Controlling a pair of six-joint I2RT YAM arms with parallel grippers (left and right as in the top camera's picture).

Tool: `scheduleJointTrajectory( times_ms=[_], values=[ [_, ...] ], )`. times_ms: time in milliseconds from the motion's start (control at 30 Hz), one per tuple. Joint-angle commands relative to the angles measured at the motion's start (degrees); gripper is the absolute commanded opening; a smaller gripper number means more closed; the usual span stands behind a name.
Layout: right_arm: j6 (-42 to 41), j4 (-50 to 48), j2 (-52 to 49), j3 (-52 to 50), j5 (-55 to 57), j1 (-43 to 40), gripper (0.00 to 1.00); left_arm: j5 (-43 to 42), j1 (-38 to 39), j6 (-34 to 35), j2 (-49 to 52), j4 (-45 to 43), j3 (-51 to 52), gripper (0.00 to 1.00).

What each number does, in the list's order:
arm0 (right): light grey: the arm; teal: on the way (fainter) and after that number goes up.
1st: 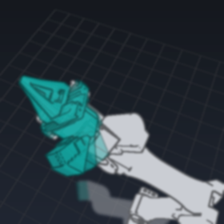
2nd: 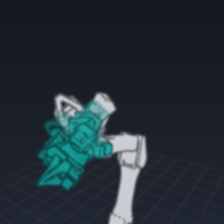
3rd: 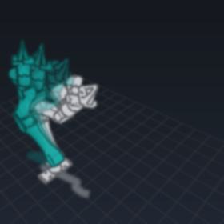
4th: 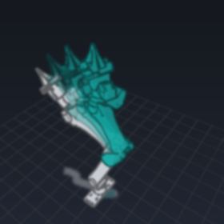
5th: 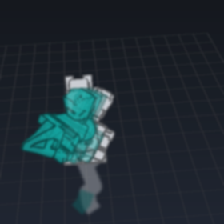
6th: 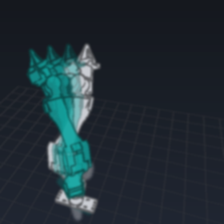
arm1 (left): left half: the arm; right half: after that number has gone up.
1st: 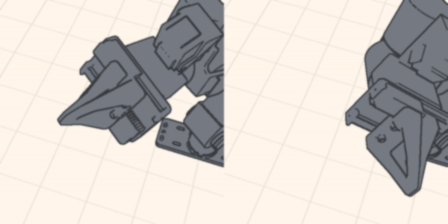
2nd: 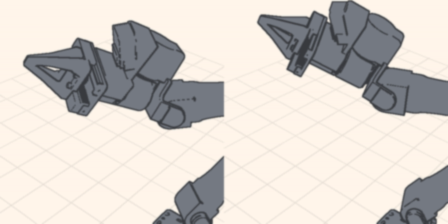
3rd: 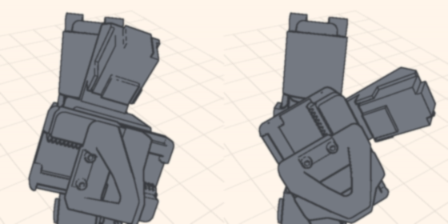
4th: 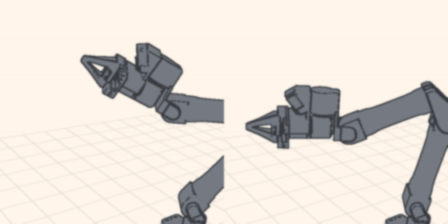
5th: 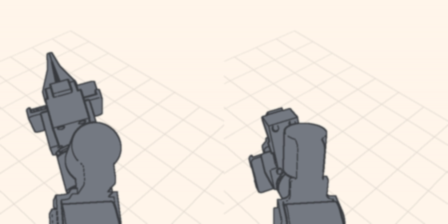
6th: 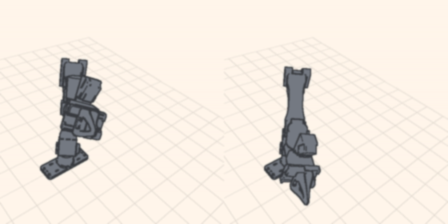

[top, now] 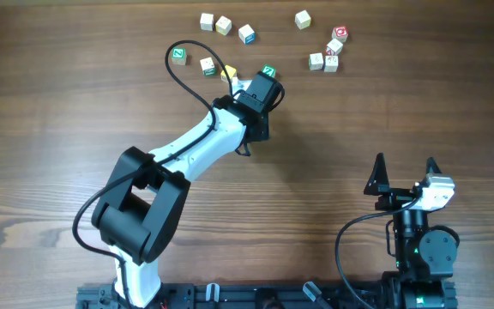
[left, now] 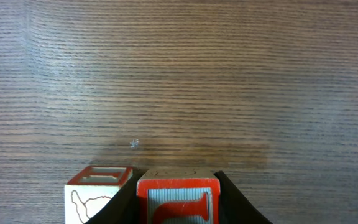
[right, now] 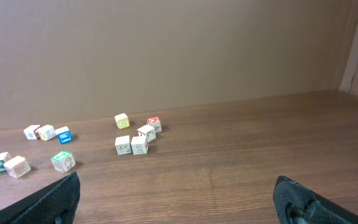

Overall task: Form a horizontal line
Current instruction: 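Lower the U block beside the bird block, right of it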

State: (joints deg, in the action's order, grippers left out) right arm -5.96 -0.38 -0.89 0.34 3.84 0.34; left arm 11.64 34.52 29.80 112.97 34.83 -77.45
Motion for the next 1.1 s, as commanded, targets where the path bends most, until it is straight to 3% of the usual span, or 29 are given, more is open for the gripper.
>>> scheduleJointTrajectory(
  times_ms=[0,767,1067],
  values=[
    [-0.2,-0.2,0.3,0.0,-0.9,0.3,1.0,-2.0,0.6,-0.8,-0.3,-0.6,0.6,0.29],
    [-0.2,-0.2,0.3,0.0,-0.9,0.3,1.0,-2.8,1.9,0.6,6.1,-0.8,0.7,0.32],
    [-0.2,-0.2,0.3,0.0,-0.9,0.3,1.0,0.9,1.9,0.6,6.1,-1.0,0.7,0.34]
  ],
)
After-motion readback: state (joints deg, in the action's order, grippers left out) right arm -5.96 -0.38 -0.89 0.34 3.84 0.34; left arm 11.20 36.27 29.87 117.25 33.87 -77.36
